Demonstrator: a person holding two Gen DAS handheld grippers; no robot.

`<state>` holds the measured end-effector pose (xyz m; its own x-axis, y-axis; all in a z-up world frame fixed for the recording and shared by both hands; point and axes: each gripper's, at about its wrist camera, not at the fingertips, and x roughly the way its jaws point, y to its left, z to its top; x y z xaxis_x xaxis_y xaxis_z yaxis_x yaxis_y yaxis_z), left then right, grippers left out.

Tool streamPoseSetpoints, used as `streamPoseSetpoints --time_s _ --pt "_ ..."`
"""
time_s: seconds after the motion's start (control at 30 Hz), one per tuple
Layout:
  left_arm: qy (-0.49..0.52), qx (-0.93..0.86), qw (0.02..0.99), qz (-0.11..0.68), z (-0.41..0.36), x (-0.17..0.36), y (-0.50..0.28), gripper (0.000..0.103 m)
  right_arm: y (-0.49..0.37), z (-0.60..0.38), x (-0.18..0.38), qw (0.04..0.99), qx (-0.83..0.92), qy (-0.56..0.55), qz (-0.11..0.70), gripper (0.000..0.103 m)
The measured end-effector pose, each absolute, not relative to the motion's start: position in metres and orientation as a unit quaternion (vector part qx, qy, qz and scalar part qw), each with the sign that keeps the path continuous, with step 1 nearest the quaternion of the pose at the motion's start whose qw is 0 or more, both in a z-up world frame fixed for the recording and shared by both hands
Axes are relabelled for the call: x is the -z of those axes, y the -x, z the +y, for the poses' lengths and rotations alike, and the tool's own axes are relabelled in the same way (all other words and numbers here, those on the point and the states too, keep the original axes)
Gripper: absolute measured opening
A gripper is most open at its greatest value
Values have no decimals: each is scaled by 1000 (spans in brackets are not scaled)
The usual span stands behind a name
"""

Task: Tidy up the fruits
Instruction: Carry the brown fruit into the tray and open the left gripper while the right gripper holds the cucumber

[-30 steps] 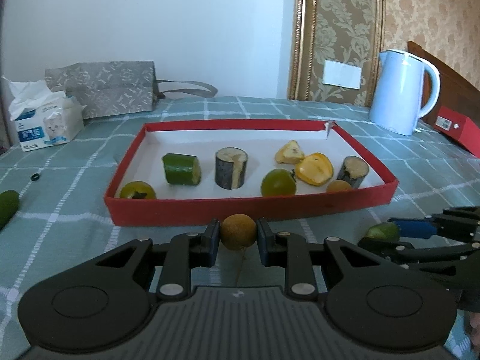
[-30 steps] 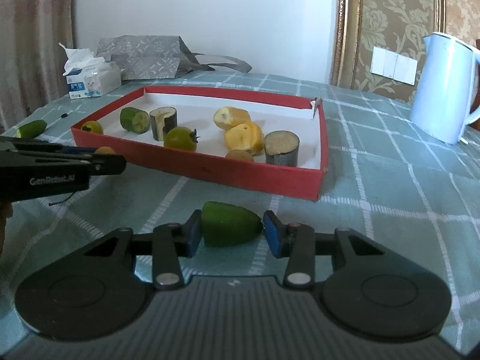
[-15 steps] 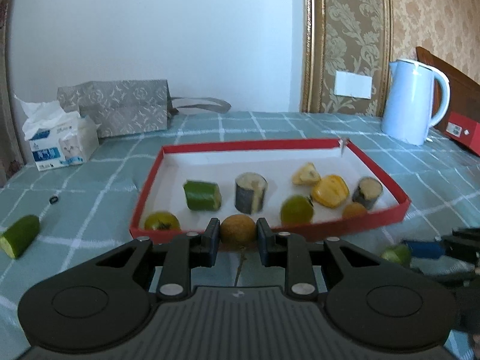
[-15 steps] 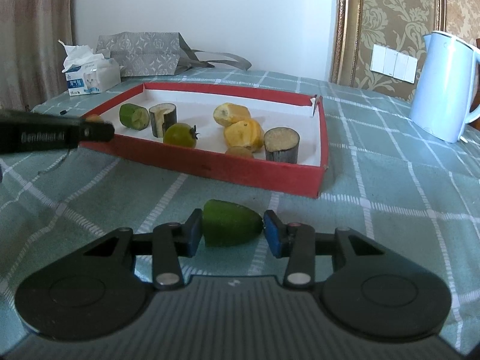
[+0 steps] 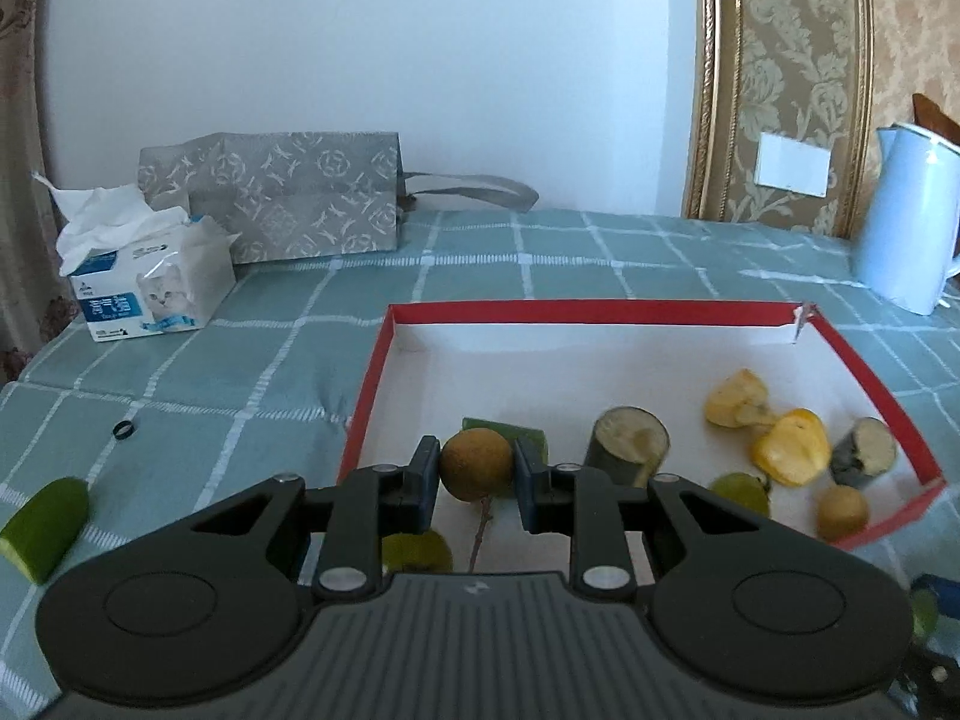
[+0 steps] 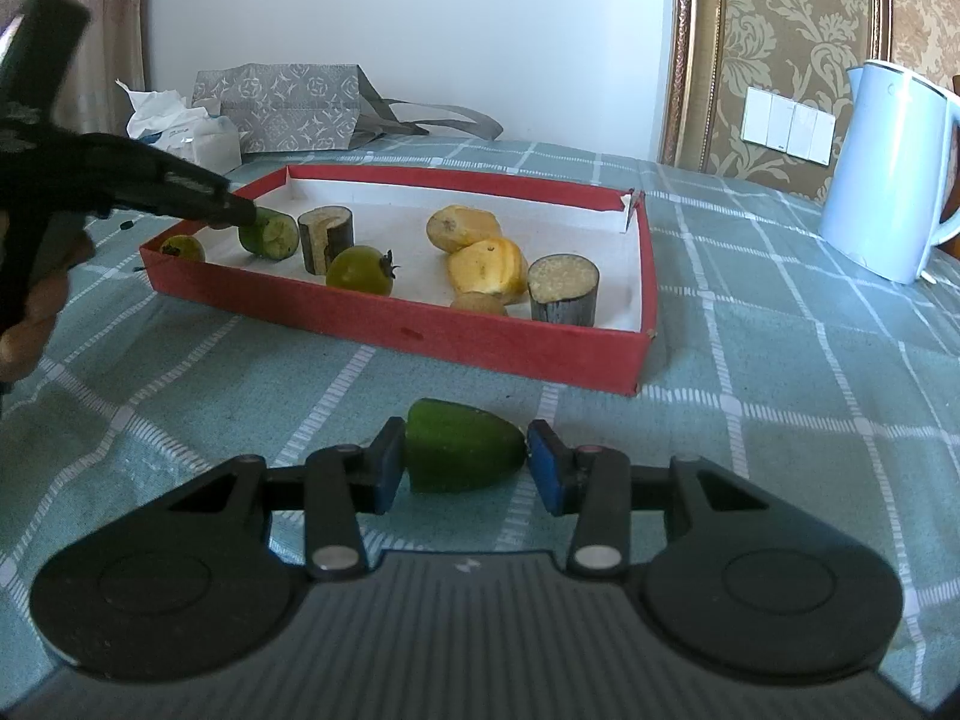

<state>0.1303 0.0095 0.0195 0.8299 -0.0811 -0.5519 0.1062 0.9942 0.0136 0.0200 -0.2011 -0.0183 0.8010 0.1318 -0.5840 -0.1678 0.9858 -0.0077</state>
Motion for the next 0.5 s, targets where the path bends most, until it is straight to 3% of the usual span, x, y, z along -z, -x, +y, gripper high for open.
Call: streamPoseSetpoints --time_s 0.5 --pt "-43 38 963 263 -12 -23 -151 26 -20 -201 18 948 -79 29 306 42"
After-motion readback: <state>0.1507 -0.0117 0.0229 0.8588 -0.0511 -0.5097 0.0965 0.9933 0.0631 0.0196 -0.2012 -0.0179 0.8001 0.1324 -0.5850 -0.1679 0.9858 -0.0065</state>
